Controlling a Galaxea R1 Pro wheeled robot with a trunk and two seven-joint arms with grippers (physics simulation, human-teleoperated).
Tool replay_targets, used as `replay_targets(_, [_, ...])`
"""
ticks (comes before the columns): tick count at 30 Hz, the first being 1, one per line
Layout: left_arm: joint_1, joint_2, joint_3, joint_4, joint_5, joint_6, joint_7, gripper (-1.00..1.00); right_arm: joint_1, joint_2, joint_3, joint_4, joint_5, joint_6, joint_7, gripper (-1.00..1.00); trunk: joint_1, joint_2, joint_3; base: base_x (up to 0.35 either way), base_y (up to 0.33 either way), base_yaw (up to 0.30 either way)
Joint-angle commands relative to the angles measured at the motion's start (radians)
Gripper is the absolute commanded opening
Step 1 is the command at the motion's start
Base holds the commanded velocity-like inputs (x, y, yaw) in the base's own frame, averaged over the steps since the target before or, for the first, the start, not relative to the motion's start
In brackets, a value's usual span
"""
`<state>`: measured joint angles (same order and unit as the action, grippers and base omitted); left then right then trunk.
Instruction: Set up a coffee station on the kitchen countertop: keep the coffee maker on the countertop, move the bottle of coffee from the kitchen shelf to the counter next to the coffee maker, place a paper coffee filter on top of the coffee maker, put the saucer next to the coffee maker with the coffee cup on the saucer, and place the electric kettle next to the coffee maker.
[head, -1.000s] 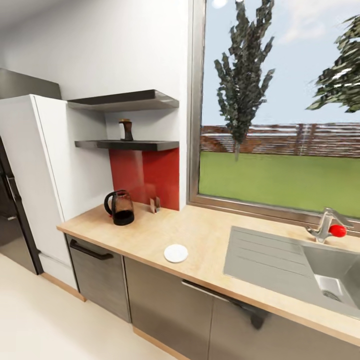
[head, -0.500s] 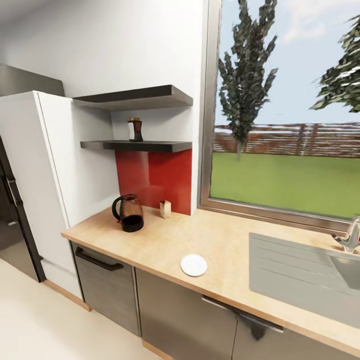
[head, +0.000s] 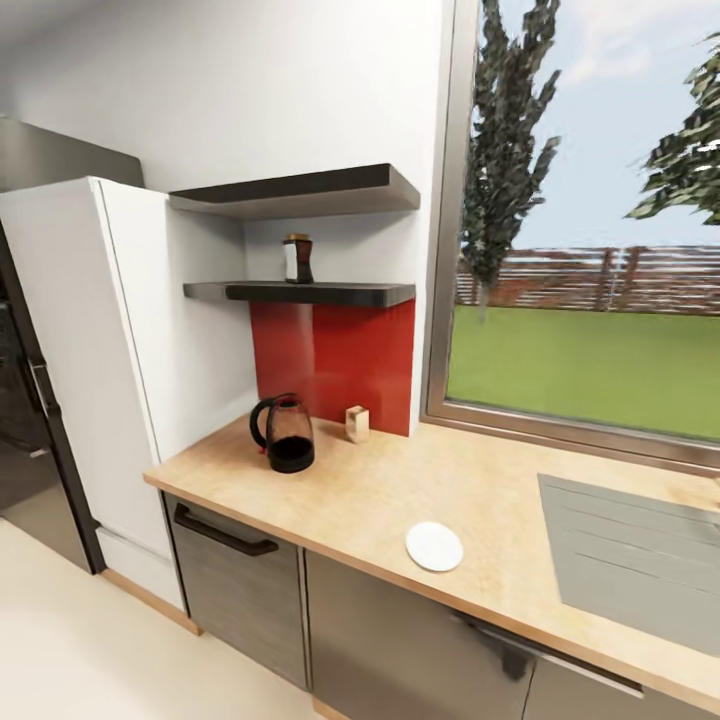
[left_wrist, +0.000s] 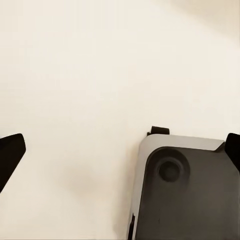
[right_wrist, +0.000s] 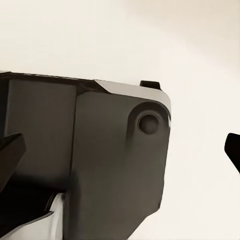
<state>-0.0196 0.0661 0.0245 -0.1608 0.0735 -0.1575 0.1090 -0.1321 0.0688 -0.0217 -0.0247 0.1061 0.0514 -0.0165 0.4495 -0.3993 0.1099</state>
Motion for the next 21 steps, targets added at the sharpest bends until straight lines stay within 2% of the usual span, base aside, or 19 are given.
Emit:
replay_targets(1, [0.000,0.000,0.002,0.001,0.008,-0.004,-0.002,1.00,0.000,0.000,-0.003,-0.002,0.010,0.005,-0.002,1.00,0.001,-0.001,0.000,0.086,0.335,0.000])
replay_targets(7, [0.000,0.000,0.004,0.001,0.009,-0.003,-0.002,1.00,0.000,-0.001,-0.003,-0.001,0.010,0.005,-0.001,1.00,0.001,-0.001,0.001,0.083,0.336,-0.056])
replay_targets(21, [0.000,0.001,0.006,0.001,0.012,-0.004,-0.002,1.00,0.000,-0.001,-0.003,-0.002,0.010,0.005,0.000,1.00,0.001,-0.001,0.008,0.066,0.337,-0.235])
